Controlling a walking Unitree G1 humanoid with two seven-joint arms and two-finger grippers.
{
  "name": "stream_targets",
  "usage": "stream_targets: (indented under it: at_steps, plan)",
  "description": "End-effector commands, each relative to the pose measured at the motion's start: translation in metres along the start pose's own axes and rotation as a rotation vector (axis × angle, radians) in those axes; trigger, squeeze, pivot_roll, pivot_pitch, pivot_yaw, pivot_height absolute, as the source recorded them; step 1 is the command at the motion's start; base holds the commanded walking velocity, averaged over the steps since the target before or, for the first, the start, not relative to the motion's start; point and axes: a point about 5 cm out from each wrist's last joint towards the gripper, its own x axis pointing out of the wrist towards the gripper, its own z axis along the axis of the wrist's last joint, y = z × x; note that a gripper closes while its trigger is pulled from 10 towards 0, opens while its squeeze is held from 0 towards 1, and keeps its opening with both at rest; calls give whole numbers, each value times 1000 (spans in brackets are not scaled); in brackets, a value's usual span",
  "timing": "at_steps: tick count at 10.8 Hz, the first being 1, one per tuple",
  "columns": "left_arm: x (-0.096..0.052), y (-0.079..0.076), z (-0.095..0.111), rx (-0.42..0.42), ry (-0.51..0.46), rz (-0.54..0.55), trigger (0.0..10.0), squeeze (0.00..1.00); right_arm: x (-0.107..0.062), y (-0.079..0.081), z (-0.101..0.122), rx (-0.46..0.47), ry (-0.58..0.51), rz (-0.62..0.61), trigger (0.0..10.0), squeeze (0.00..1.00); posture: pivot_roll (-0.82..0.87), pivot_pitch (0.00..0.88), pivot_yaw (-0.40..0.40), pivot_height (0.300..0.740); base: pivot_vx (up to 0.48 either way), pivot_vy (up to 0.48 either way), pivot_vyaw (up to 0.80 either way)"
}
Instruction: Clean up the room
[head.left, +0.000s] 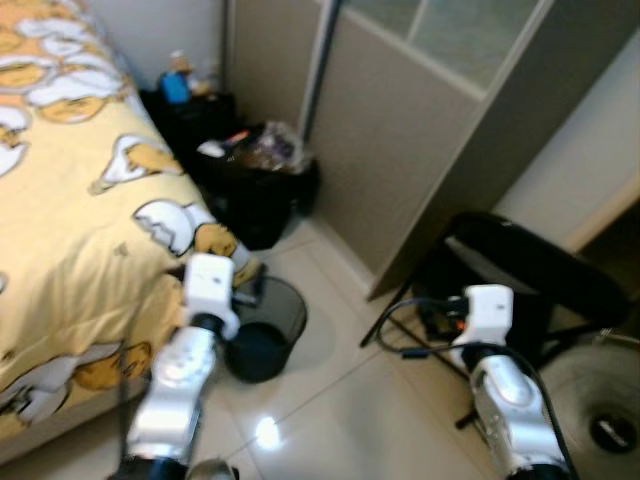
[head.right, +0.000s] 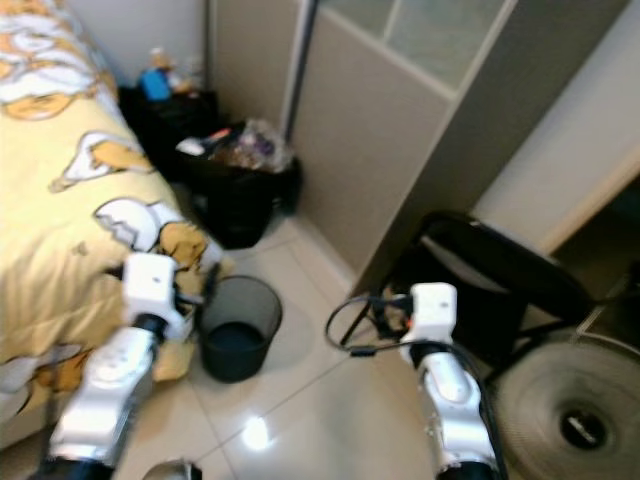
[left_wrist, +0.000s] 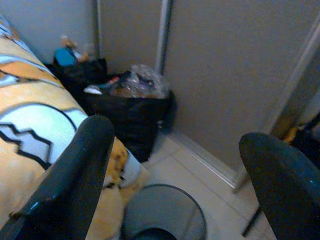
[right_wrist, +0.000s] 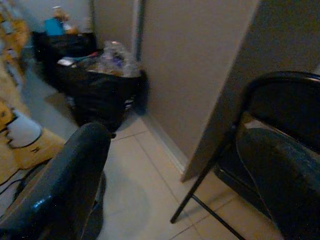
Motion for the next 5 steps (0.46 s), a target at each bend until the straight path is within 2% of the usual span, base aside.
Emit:
stream_targets:
  at_steps: [1, 2, 3, 4, 5]
  plan:
    - [4, -4, 8, 7, -12, -10, 10000, 0, -2, -8, -3, 20, 2, -42, 10000, 506, 121, 0, -179, 740, 0, 0, 0]
    - [7, -6, 10, 8, -16, -28, 10000, 0, 0, -9, 1, 31, -23, -76, 10000, 506, 103, 0, -141, 740, 0, 0, 0]
    - [9, -15, 11, -13, -15, -81, 10000, 0, -3, -8, 9, 13, -56, -75, 10000, 506, 62, 0, -103, 740, 0, 0, 0]
    - [9, -20, 9, -26, -6, -116, 10000, 0, -8, -6, 15, -7, -81, -73, 10000, 502, 39, 0, -90, 740, 0, 0, 0]
    - [8, -23, 5, -72, 14, -135, 10000, 0, -19, -10, 21, 16, -110, -132, 10000, 506, 28, 0, -78, 740, 0, 0, 0]
